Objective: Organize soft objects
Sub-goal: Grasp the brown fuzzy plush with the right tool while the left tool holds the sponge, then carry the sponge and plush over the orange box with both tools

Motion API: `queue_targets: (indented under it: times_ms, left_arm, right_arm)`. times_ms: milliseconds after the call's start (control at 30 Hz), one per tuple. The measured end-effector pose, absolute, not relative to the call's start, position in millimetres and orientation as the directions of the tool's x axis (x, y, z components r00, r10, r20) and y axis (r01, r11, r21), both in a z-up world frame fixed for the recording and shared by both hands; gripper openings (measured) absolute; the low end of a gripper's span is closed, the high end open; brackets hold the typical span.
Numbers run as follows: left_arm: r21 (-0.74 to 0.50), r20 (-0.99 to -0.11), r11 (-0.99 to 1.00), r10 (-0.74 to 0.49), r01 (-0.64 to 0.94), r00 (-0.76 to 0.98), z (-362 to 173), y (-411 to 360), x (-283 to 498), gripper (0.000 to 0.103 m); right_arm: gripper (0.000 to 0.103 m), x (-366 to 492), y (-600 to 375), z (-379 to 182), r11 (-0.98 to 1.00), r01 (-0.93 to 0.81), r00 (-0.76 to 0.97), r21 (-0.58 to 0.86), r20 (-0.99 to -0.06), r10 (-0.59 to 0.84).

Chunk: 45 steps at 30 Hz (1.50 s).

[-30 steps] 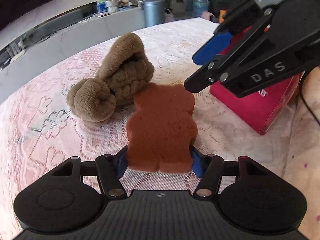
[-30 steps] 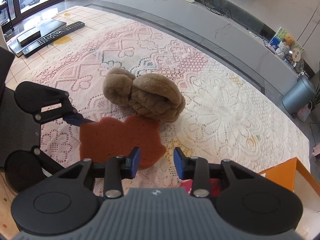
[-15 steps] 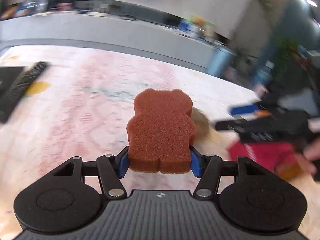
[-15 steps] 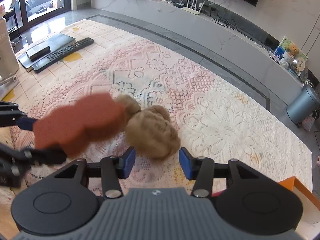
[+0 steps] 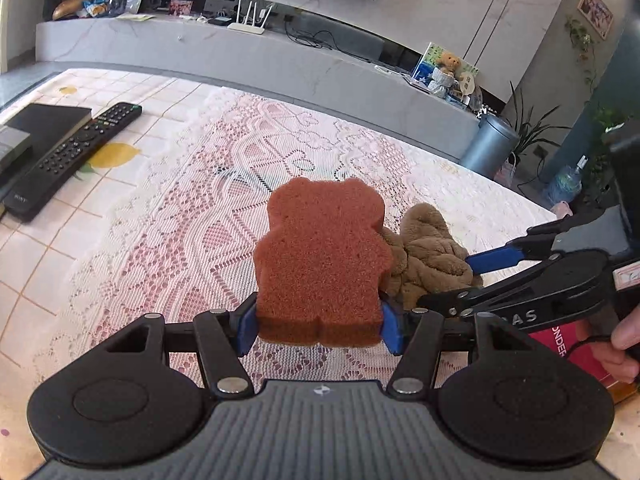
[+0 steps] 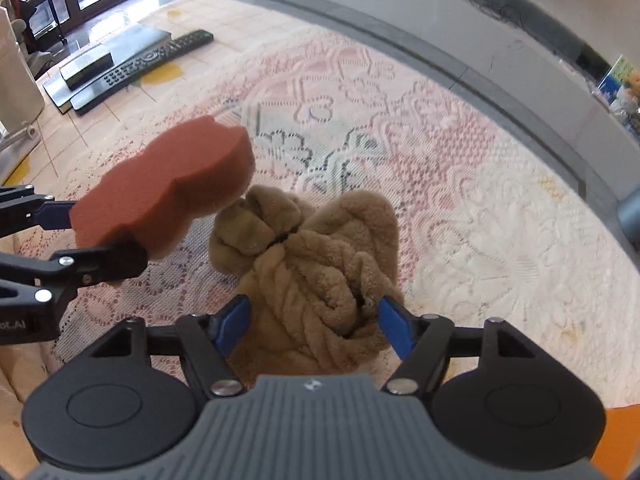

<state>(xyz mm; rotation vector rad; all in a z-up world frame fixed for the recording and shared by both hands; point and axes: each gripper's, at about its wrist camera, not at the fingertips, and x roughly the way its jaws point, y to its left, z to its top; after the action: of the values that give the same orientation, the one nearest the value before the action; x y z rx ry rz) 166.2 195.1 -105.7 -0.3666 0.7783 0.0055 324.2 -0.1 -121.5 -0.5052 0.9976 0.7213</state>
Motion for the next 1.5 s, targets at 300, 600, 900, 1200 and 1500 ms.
queue_targets:
  times_ms: [300, 600, 900, 1200, 1500]
  left_arm:
    - [-0.316, -0.687, 0.940, -0.132, -0.130, 0.715, -106.7, 192.4, 165.1, 0.067]
    - [-0.288, -0.641, 0.947, -0.083, -0.139, 0.763, -88.2, 191.3, 151.3, 0.067]
    - [-0.293, -0.576, 0.945, -0.054, -0.145, 0.815, -18.1, 159.2, 123.8, 0.067]
    - [-0.282, -0.471, 0.953, -0.240, 0.113, 0.849, 45.2, 59.4, 105.7, 0.067]
    - [-0.297, -0.494, 0.903, -0.423, 0.310, 0.760, 55.4, -53.6, 139.6, 0.067]
  right_arm:
    - [0.044, 328.0, 3.3, -142.9, 0.695, -0.719, 0.306, -0.007, -0.901, 0.307]
    - [0.032, 301.0, -11.5, -115.8, 0.706, -0.707, 0.384, -0.027, -0.854, 0.351]
    - [0.032, 245.5, -78.0, -28.6, 0.828, -0.551, 0.546, 0.105, -0.705, 0.453]
    - [0.033, 182.9, -209.3, 25.2, 0.912, -0.379, 0.699, 0.155, -0.598, 0.392]
    - [0.033, 149.9, -378.6, 33.8, 0.979, -0.109, 0.783, 0.170, -0.593, 0.190]
